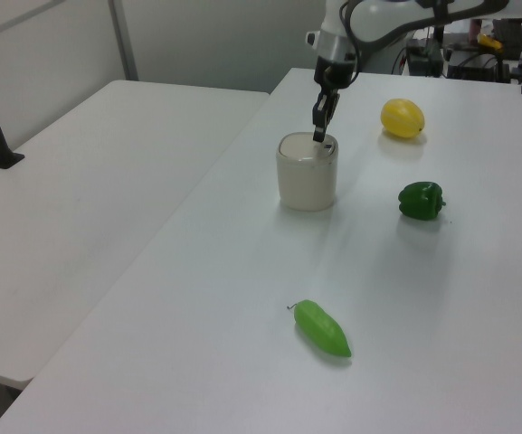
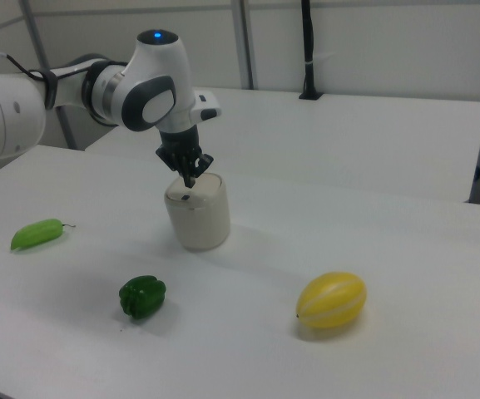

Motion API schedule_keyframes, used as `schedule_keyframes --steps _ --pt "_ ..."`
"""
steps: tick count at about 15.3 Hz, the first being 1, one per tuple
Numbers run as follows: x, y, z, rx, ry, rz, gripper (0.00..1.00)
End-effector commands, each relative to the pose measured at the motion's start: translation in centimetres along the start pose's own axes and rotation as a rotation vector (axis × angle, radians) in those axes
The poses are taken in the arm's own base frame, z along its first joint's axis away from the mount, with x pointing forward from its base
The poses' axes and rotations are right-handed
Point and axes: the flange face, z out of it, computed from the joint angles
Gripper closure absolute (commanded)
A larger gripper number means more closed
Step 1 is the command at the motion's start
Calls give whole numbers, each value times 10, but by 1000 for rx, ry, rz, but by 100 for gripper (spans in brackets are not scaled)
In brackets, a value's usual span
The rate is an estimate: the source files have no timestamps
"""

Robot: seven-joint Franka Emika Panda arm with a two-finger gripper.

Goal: Close garbage bin

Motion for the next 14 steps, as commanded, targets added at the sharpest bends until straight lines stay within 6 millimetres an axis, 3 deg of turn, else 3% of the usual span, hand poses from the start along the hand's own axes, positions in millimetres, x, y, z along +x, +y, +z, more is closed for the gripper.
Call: schedule_keyframes --steps 1,4,7,10,12,14 --pt "-42 31 -67 24 -33 41 90" --pt "-71 57 -110 51 -104 83 84" --pt "-104 69 -128 12 -198 95 77" --pt "-129 73 -136 -47 -268 134 53" --pt "-137 76 -146 -61 -261 140 0" --pt "-141 83 -154 -67 -264 179 0"
